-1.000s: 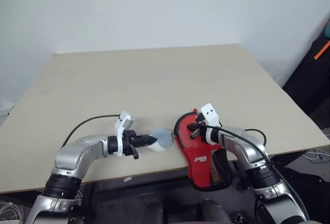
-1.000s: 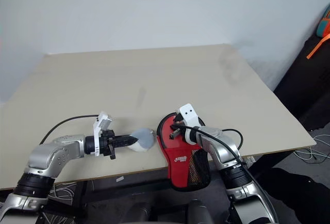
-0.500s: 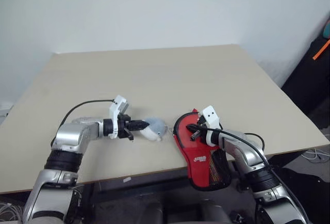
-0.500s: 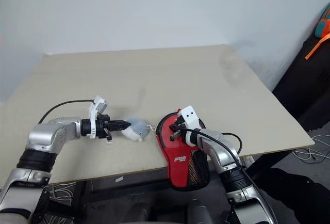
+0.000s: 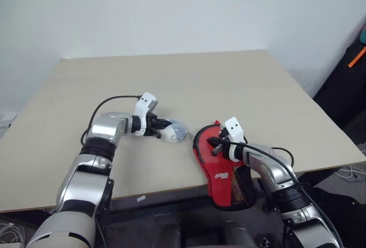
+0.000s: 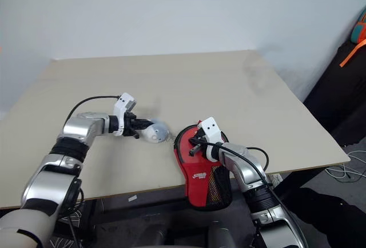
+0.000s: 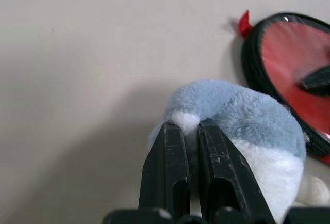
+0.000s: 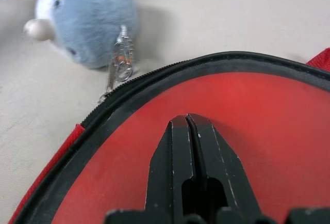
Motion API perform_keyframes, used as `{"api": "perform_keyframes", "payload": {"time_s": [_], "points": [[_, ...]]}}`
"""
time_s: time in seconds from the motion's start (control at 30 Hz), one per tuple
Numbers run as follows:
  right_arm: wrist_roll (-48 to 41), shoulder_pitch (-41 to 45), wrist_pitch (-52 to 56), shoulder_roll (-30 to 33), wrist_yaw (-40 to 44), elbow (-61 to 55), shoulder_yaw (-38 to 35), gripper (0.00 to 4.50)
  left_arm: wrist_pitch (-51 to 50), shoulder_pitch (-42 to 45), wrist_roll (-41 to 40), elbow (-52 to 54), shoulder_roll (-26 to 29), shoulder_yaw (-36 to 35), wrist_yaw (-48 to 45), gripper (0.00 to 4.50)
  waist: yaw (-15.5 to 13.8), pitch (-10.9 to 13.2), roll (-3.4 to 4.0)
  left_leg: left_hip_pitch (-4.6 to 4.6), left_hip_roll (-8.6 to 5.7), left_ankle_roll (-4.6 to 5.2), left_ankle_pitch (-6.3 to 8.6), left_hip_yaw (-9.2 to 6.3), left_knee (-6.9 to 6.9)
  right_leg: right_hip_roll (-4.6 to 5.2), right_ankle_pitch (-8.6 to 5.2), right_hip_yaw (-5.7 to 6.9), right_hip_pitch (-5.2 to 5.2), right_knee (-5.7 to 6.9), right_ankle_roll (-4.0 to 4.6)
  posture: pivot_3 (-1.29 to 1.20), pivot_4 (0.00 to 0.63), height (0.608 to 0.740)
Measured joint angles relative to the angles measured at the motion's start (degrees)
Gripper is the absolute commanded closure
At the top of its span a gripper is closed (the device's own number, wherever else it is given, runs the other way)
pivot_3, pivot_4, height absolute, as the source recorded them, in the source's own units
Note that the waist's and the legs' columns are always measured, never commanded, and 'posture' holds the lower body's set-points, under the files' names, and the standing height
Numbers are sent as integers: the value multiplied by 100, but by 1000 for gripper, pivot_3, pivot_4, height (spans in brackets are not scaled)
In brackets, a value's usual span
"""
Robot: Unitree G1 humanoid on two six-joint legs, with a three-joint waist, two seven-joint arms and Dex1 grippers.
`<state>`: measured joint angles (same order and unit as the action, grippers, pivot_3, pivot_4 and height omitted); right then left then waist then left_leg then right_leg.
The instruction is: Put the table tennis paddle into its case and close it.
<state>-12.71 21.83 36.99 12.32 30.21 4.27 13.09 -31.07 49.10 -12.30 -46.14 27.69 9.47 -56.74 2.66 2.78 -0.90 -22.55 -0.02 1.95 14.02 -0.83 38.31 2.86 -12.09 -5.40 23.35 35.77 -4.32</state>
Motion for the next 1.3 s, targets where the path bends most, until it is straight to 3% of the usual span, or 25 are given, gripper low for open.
{"api": "perform_keyframes", "payload": {"time_s": [0.97,1.13,1.3], "points": [[154,40,6,0,132,9,12,4500,2323,1945,1359,-2764,-2019,-192,1998,4473,3,0,-8,-5,-4,1,0,0,2,-1,1,-2,1,0,-3,0,0,740],[157,14,28,3,128,-33,13,4500,2542,1945,1609,-2780,-2300,-88,1548,4473,1,0,-8,-7,-6,1,1,0,2,0,0,-2,1,-1,-4,0,0,740],[158,-6,37,4,127,-55,22,4500,2775,1850,1825,-2447,-2427,234,335,4473,4,-1,-6,-6,-6,2,1,1,2,-1,0,-4,-1,-2,-3,0,0,740]]}}
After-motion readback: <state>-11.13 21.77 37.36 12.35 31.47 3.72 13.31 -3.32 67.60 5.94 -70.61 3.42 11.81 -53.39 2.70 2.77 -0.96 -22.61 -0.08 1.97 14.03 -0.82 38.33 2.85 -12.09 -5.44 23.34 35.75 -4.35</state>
